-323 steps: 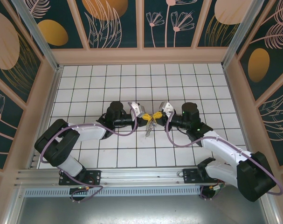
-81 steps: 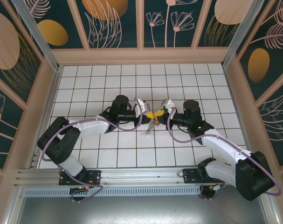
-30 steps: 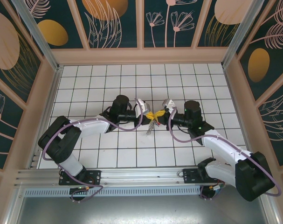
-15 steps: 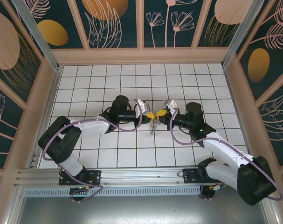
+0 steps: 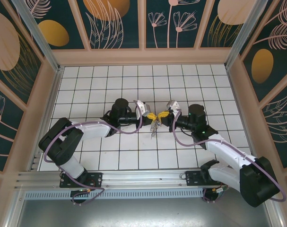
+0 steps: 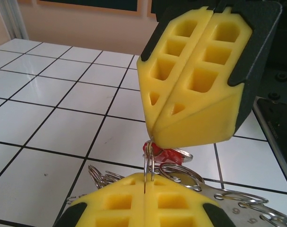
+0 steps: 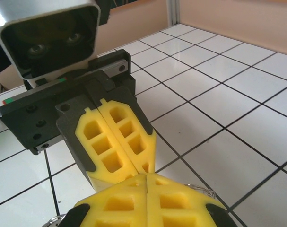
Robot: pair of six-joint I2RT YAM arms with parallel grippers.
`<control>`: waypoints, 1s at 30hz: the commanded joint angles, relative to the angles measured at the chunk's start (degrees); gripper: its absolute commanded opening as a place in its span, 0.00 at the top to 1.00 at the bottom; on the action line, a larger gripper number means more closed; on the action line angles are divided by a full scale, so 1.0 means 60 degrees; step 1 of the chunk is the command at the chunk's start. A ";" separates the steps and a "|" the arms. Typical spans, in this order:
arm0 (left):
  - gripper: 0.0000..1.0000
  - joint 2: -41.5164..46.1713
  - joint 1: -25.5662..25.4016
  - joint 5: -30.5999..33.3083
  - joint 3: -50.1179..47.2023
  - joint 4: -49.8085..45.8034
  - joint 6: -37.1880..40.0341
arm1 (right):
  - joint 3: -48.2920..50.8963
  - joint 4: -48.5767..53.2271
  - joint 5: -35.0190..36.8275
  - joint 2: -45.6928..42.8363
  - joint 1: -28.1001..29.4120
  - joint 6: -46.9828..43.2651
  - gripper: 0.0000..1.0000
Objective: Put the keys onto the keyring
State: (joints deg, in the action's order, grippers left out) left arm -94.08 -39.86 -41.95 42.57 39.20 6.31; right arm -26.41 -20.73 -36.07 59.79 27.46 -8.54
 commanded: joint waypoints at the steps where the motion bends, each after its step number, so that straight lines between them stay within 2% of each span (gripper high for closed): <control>1: 0.91 0.0094 0.0034 -0.0178 0.0189 0.0125 0.0069 | -0.0339 -0.0632 -0.0563 0.0021 0.0046 0.0062 1.00; 12: 0.84 -0.0036 0.0027 -0.0534 0.0506 -0.0361 0.0179 | -0.0432 -0.0354 -0.0700 0.0043 0.0063 -0.0217 1.00; 22: 0.83 -0.0184 0.0035 -0.0924 0.0975 -0.1483 0.0792 | -0.0476 -0.0292 -0.0726 0.0078 0.0081 -0.0247 1.00; 26: 0.86 -0.0168 0.0036 -0.0899 0.0940 -0.1479 0.0798 | -0.0460 -0.0234 -0.0627 0.0036 0.0097 -0.0269 1.00; 30: 0.98 -0.0096 0.0035 -0.0664 0.0833 -0.1314 0.0726 | -0.0390 -0.0112 -0.0325 -0.0077 0.0096 -0.0264 1.00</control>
State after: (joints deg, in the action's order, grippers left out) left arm -94.48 -39.86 -45.87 46.85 30.92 10.04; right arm -27.00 -20.18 -37.82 60.07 27.53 -9.06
